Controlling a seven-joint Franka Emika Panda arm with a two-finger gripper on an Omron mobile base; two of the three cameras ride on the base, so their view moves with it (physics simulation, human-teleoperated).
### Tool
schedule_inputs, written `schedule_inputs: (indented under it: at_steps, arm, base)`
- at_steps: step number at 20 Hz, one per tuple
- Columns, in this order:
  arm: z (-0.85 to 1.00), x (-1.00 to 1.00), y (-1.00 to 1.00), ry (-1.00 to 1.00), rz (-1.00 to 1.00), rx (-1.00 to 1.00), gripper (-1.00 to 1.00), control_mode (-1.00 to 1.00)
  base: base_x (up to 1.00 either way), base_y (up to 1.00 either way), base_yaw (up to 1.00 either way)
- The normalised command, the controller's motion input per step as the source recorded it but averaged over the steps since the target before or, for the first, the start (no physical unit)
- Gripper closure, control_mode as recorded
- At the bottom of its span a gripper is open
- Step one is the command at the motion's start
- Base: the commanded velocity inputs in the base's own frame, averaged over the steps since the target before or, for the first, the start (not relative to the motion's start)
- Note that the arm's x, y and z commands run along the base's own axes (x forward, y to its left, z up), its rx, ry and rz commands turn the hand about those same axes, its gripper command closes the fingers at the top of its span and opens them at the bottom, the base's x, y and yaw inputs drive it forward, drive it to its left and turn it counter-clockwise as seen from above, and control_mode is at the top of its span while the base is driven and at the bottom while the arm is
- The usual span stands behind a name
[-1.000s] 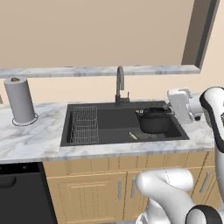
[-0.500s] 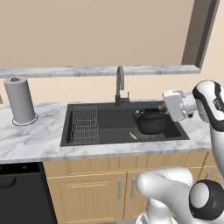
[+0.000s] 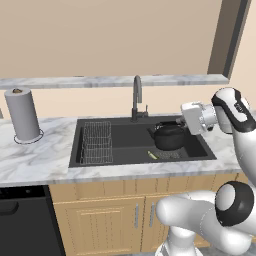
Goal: Open the cabinet, pick the kettle from the cabinet, and place it in the sink.
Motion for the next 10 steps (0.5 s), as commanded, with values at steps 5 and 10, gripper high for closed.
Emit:
schedule_inputs:
  at_steps: [5, 10]
  arm:
    - [-0.24, 0.24, 0.05, -0.19, 0.08, 0.00, 1.00, -1.00]
    - [-0.18, 0.31, 0.07, -0.13, 0.01, 0.00, 1.00, -1.00]
  base:
    - [0.00, 0.00, 0.00]
    - [0.00, 0.00, 0.00]
